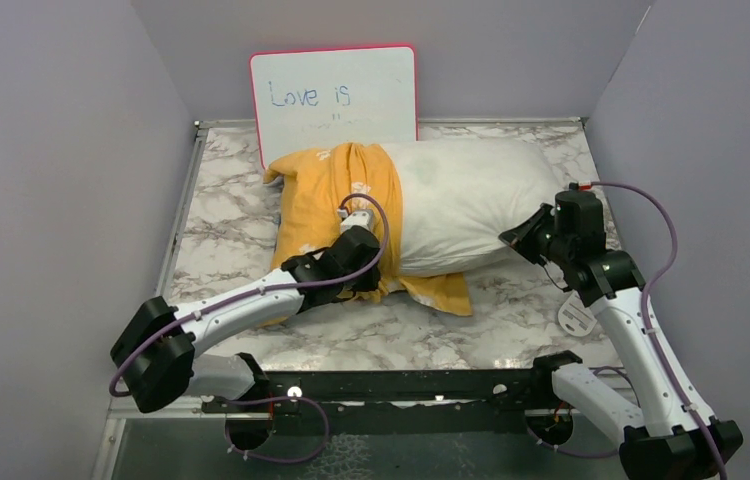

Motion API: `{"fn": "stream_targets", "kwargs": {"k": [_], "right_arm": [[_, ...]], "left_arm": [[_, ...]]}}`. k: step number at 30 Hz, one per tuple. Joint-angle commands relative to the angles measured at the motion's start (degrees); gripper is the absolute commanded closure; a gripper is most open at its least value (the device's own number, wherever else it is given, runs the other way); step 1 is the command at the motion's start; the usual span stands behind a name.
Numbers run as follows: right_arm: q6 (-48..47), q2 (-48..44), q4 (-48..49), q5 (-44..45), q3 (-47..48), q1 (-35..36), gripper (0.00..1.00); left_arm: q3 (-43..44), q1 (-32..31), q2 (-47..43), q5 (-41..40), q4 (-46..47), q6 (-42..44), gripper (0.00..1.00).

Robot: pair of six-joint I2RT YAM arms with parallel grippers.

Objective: Remove the pillowcase from the pillow
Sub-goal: Remove the pillow from the pillowcase.

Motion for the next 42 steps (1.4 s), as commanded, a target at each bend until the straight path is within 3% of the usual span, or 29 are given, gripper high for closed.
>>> {"fn": "stream_targets", "kwargs": {"k": [1,3,10,15,16,18,20,31,39,42], "right_arm": [[-2.04,-0.07,3.27,2.88,2.66,-0.12,0.99],[-3.10,0.30,3.05,4.30,3.21,-0.12,0.99],[-5.31,1.14,2.90,9.96,5.12,-0.12,0.99],[-6.05,2.91,3.34,10.26,6.29,-0.12,1.00],[-6.11,3.15,3.42,10.04,6.35,-0.12,1.00],[-6.22,3.12,3.76,10.02,5.95,-0.12,0.99],[-6.24,2.67,4.03,11.36,5.24,-0.12,0.99],[-9.76,1.01,2.69,22.01,2.04,-0.12,0.99],[-11.76,1.26,1.03,24.15,2.04,-0.12,0.99],[-12.87,0.43,0.35,25.14,1.94,-0.10,0.99]], "left_arm": [[-1.01,-0.15,-1.94,-18.56,-7.27,-2.13,0.88],[-3.89,-0.08,-5.98,-21.53,-8.97,-2.94,1.00],[-10.55,0.10,-16.63,-24.15,-16.45,-6.49,1.00],[-11.87,0.14,-22.14,-21.72,-18.26,-6.56,0.99],[-11.73,0.10,-23.00,-20.16,-17.31,-5.04,0.90],[-10.65,0.14,-24.14,-16.73,-15.08,-1.95,0.61],[-8.53,0.14,-24.86,-13.89,-13.80,0.34,0.49],[8.08,0.14,-25.49,-10.37,-13.68,7.99,0.21],[14.10,0.37,-15.98,-9.91,-16.49,8.83,0.14],[16.96,4.27,-13.34,-9.39,-17.87,10.61,0.09]]}}
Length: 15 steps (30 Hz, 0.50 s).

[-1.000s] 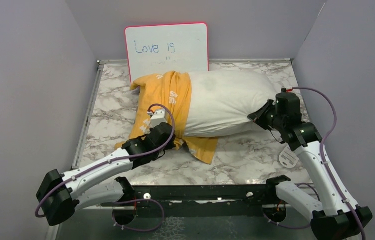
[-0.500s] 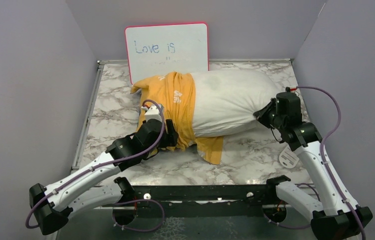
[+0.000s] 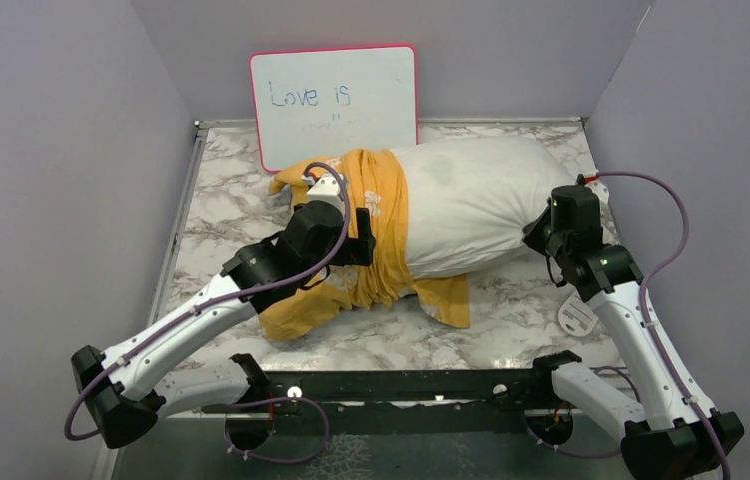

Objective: Remove the pillowcase from the pillow
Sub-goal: Remove the pillow from the pillowcase.

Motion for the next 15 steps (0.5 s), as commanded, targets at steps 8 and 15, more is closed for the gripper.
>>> {"fn": "stream_targets", "kwargs": {"k": [8,15], "right_arm": [[-3.85,-2.78,-0.73,6.79,-1.17,-0.71,0.99],[-4.31,-2.51,-0.22,6.75,-1.39,-0.71,0.99]], "left_arm": [[4.33,16.83,8.20,17.09,-1.69,8.25,0.08],[-3.64,18.50,6.57,27.02,2.71,6.51,0.37]]}}
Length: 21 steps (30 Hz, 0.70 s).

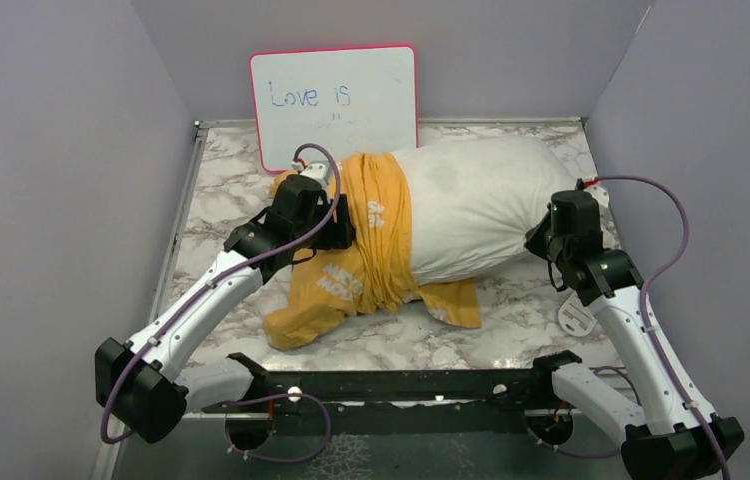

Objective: Remove the pillowcase from the pillow
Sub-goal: Remove the pillow from the pillowcase.

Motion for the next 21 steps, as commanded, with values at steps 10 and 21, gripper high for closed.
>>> {"fn": "stream_targets", "kwargs": {"k": [10,21], "right_arm": [[-0.73,1.16,1.31,12.08,-0.69,-0.69,0.99],[-1.40,1.03,3.15,13.77,-0.28,-0.69,0.99]], "left_arm": [[-10.38,1.55,-11.38,-3.94,0.10,-0.74,1.00],[-8.61,2.26,-13.15,-18.52,-10.84,-2.87,1.00]]}}
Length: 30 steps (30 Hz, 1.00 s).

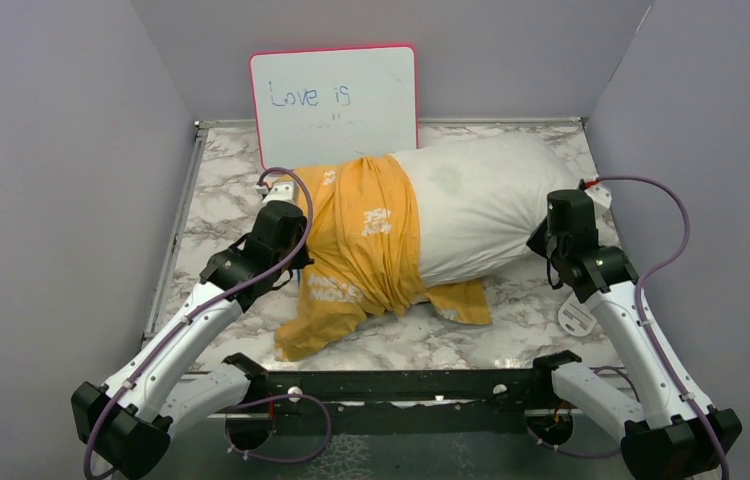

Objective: Remove the pillowcase from the pillow
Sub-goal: Remove the pillow from the pillowcase.

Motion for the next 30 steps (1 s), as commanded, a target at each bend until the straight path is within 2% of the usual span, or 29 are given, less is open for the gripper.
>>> {"fn": "stream_targets", "kwargs": {"k": [1,2,3,4,6,7,9,12,17,25,27,30], "right_arm": [[-2.38,-0.56,3.17,7.61,0.38,-0.67,0.99],[-2.65,-0.63,3.45,7.02,0.31,-0.67,0.99],[-2.94,-0.61,3.87,6.61,0.27,-0.67,0.99],[-3.08,-0.53,4.02,6.32,0.31,-0.67,0.99],[-3.17,-0.14,3.85,6.02,0.80,-0.67,0.99],[-3.12,0.12,3.66,5.72,1.13,-0.67,0.99],[-3.04,0.35,3.48,4.87,1.67,-0.67,0.99],[-2.79,0.57,3.45,3.11,2.04,-0.67,0.99],[-2.67,2.29,3.25,1.07,3.38,-0.64,0.99],[-2.63,9.10,1.56,-0.97,9.82,-0.67,0.99],[-2.82,9.63,2.06,-1.51,10.88,-0.67,0.99],[-3.15,10.13,2.69,-2.26,12.13,-0.66,0.99]], "left_arm": [[1.73,0.94,-0.62,-5.63,-5.51,-0.35,1.00],[2.18,0.94,-0.26,-3.51,-5.07,-0.15,0.94],[2.63,0.94,0.07,-1.09,-4.89,0.17,0.82],[3.15,0.94,0.26,-0.05,-4.93,0.34,0.69],[3.98,0.94,-0.10,2.22,-4.94,1.54,0.37],[4.28,0.94,-0.42,3.84,-5.02,2.08,0.25],[5.01,0.94,-1.17,7.37,-5.45,2.63,0.14],[5.98,0.94,-1.87,13.22,-6.79,0.88,0.08],[3.03,0.94,-4.24,24.50,-7.04,-3.35,0.05],[-4.33,0.94,-7.80,34.81,-7.30,-5.44,0.03],[-6.41,0.86,-7.09,35.28,-6.95,-7.05,0.05],[-8.80,0.77,-6.99,28.32,-5.86,-9.60,0.12]]}}
